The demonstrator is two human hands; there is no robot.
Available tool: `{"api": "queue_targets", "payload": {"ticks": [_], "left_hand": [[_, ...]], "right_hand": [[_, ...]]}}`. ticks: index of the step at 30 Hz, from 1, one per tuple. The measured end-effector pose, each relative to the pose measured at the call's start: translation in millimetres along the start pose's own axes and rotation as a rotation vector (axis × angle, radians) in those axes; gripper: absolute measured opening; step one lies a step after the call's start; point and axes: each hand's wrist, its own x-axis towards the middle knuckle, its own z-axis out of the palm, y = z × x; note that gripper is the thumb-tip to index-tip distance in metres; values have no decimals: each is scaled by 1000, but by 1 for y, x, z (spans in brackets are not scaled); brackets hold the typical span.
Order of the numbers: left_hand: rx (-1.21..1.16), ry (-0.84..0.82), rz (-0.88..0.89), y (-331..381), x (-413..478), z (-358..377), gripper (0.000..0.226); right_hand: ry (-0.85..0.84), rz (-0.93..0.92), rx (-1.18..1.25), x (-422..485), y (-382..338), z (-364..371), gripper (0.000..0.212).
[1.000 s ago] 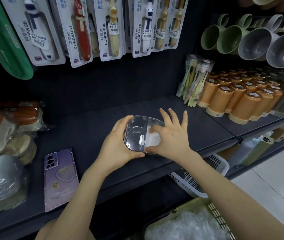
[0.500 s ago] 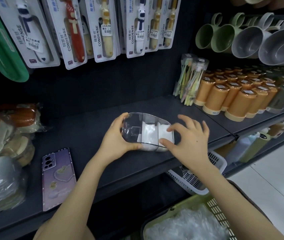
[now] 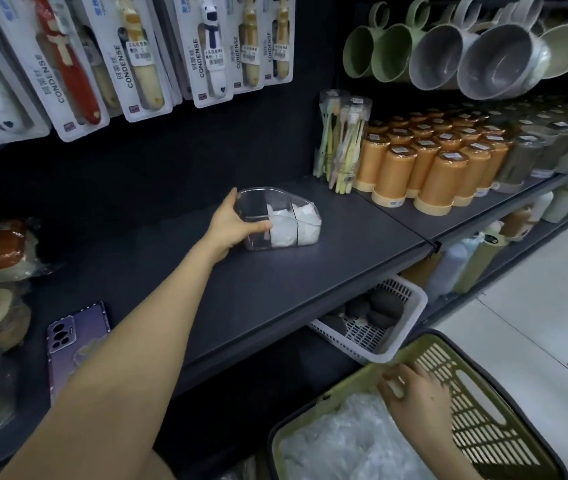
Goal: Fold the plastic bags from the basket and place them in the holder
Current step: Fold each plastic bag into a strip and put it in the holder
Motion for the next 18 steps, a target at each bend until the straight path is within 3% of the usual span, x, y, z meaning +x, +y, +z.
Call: {"api": "queue_targets", "payload": {"ticks": [2,5,10,14,18], "left_hand": [[8,4,-5,2,8,3,117],[77,-4,-2,0,4,5,121],[479,19,-6,-23,-53,2,92],[859,-26,20,-44,-113,4,74],[1031,-47,58,-55,-149,5,66]], "right_hand": [[-134,9,-55,-6,5,7,25],[-367,3,-118,-11,12,22,53],[-630,30,-199,-16,19,60,82],[-746,102,-289,-17,26,88,86],[-919,90,-460,-34,42,108,82]]}}
